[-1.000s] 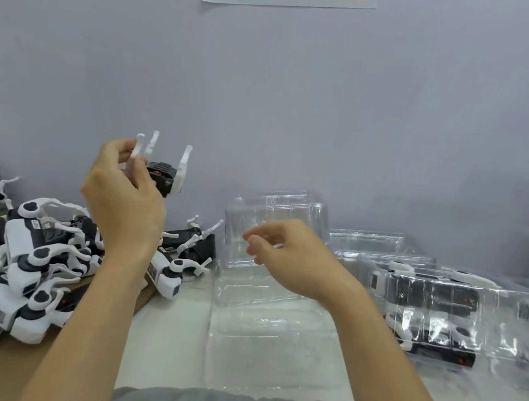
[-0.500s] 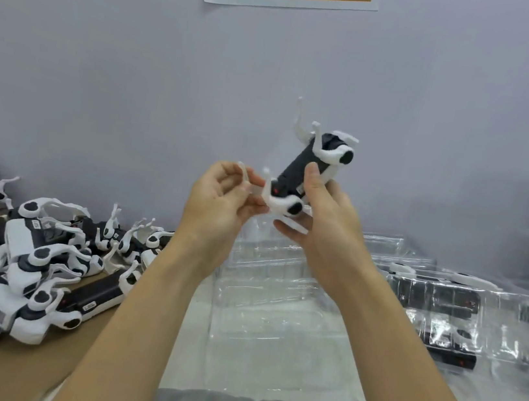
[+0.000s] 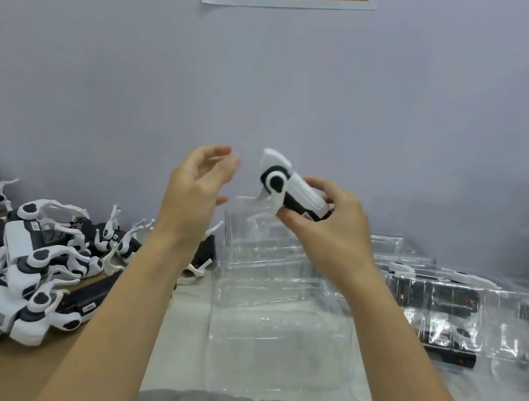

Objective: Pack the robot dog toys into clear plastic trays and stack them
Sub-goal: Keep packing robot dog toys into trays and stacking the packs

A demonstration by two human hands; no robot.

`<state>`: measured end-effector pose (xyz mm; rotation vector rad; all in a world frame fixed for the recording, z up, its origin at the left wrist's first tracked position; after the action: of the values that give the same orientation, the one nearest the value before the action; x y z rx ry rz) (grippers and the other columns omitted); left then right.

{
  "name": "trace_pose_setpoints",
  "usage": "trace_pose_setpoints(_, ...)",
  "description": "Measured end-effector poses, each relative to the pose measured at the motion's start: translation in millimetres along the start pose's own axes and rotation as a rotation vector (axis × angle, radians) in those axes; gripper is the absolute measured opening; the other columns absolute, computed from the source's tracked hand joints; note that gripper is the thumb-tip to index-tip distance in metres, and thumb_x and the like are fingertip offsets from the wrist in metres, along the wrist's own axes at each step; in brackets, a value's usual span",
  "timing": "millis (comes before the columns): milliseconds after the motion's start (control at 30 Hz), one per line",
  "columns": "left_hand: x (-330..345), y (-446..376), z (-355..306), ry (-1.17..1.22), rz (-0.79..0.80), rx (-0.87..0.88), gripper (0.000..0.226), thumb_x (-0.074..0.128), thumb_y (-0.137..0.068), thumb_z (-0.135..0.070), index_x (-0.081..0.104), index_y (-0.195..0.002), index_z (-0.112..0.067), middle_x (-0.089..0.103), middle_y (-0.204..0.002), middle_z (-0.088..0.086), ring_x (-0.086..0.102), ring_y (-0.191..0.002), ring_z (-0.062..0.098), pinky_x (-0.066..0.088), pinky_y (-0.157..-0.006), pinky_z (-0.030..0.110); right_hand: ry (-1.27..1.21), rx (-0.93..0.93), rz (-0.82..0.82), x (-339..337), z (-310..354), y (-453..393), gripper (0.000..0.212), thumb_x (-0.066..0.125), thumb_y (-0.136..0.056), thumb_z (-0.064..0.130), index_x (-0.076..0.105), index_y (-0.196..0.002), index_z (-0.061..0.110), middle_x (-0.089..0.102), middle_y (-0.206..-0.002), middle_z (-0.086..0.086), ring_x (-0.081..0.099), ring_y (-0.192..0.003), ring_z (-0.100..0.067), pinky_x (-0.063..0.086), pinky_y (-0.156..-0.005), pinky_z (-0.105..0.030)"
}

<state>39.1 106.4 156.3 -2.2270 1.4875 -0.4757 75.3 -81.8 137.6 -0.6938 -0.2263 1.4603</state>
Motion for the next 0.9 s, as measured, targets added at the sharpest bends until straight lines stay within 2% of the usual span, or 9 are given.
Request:
trace_pose_setpoints(67, 4, -1, 2, -0.122, 0.112, -0.014, 0.066, 0.067, -0.074, -0.062, 0.057, -0.129, -0.026, 0.063, -0.121, -0.015, 0.062, -0.112, 0.003, 0.050, -0.091, 0.028, 0.077, -0.033, 0.040, 6, 3, 3, 0.043, 0.084, -0.072, 0.034, 0.065, -0.110, 0.038, 0.057, -0.104, 0.002, 0.055, -0.106, -0.025, 0.051, -0.092, -0.042)
trace_pose_setpoints(133, 12, 3, 8, -0.165, 0.233, -0.074, 0.080, 0.075, -0.062, -0.070, 0.056, -0.126, -0.025, 0.066, -0.109, -0.019, 0.064, -0.097, -0.003, 0.052, -0.080, 0.020, 0.099, -0.076, 0.081, 12, 7, 6, 0.044, 0.085, -0.070, 0.033, 0.064, -0.109, 0.041, 0.053, -0.101, 0.005, 0.052, -0.107, -0.024, 0.049, -0.094, -0.041)
trace_pose_setpoints(200, 17, 6, 16, -0.190, 0.234, -0.104, 0.062, 0.083, -0.066, -0.059, 0.059, -0.111, -0.025, 0.066, -0.089, -0.015, 0.061, -0.071, -0.006, 0.050, -0.061, 0.012, 0.107, -0.104, 0.103, 16, 7, 7, 0.047, 0.086, -0.069, 0.034, 0.065, -0.110, 0.042, 0.051, -0.100, 0.008, 0.052, -0.108, -0.022, 0.049, -0.094, -0.039)
trace_pose_setpoints(300, 15, 5, 23, -0.188, 0.158, -0.089, 0.038, 0.081, -0.079, -0.040, 0.060, -0.104, -0.022, 0.063, -0.084, -0.008, 0.059, -0.061, -0.005, 0.049, -0.055, 0.012, 0.108, -0.111, 0.099, 16, 6, 7, 0.051, 0.087, -0.069, 0.037, 0.064, -0.114, 0.040, 0.053, -0.102, 0.011, 0.052, -0.109, -0.018, 0.049, -0.094, -0.036)
trace_pose_setpoints(467, 16, 7, 19, -0.129, 0.156, -0.031, 0.049, 0.083, -0.069, -0.049, 0.059, -0.102, -0.021, 0.058, -0.064, -0.016, 0.057, -0.057, 0.002, 0.051, -0.053, 0.016, 0.058, -0.138, 0.113, 15, 7, 5, 0.045, 0.088, -0.067, 0.034, 0.068, -0.107, 0.037, 0.060, -0.103, 0.009, 0.056, -0.102, -0.012, 0.052, -0.086, -0.030)
trace_pose_setpoints(567, 16, 8, 15, -0.157, 0.220, 0.014, 0.051, 0.079, -0.064, -0.057, 0.062, -0.100, -0.025, 0.064, -0.070, -0.016, 0.065, -0.065, 0.004, 0.058, -0.062, 0.022, 0.030, -0.142, 0.141, 12, 5, 3, 0.039, 0.085, -0.073, 0.026, 0.069, -0.107, 0.035, 0.063, -0.105, 0.009, 0.057, -0.100, -0.008, 0.048, -0.082, -0.022)
trace_pose_setpoints(667, 18, 9, 12, -0.113, 0.322, 0.032, 0.027, 0.068, -0.086, -0.048, 0.069, -0.103, -0.027, 0.072, -0.091, -0.008, 0.073, -0.082, 0.012, 0.061, -0.072, 0.029, 0.029, -0.141, 0.179, 6, 1, 1, 0.033, 0.078, -0.082, 0.018, 0.069, -0.111, 0.029, 0.066, -0.104, 0.008, 0.058, -0.098, -0.008, 0.045, -0.079, -0.020)
trace_pose_setpoints(800, 21, 8, 13, -0.106, 0.307, 0.014, 0.024, 0.051, -0.103, -0.035, 0.070, -0.105, -0.020, 0.074, -0.089, -0.004, 0.073, -0.079, 0.017, 0.058, -0.067, 0.026, 0.056, -0.124, 0.230, -3, -4, 1, 0.028, 0.075, -0.083, 0.022, 0.070, -0.109, 0.028, 0.068, -0.094, 0.013, 0.060, -0.088, -0.006, 0.042, -0.069, -0.012)
trace_pose_setpoints(900, 23, 8, 15, -0.129, 0.300, -0.002, 0.027, 0.049, -0.104, -0.035, 0.070, -0.102, -0.017, 0.073, -0.084, -0.004, 0.073, -0.075, 0.019, 0.059, -0.066, 0.030, 0.116, -0.145, 0.239, -5, -4, 1, 0.026, 0.076, -0.083, 0.030, 0.070, -0.108, 0.028, 0.069, -0.094, 0.011, 0.062, -0.089, -0.007, 0.047, -0.073, -0.017)
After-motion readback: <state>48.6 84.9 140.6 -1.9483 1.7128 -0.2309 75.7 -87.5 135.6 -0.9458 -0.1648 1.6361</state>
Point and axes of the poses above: each hand's wrist, its own y-axis away from the middle knuckle, its own x-axis out of the palm, z = x × y, the point moved 5 cm from there along -y, towards the middle knuckle
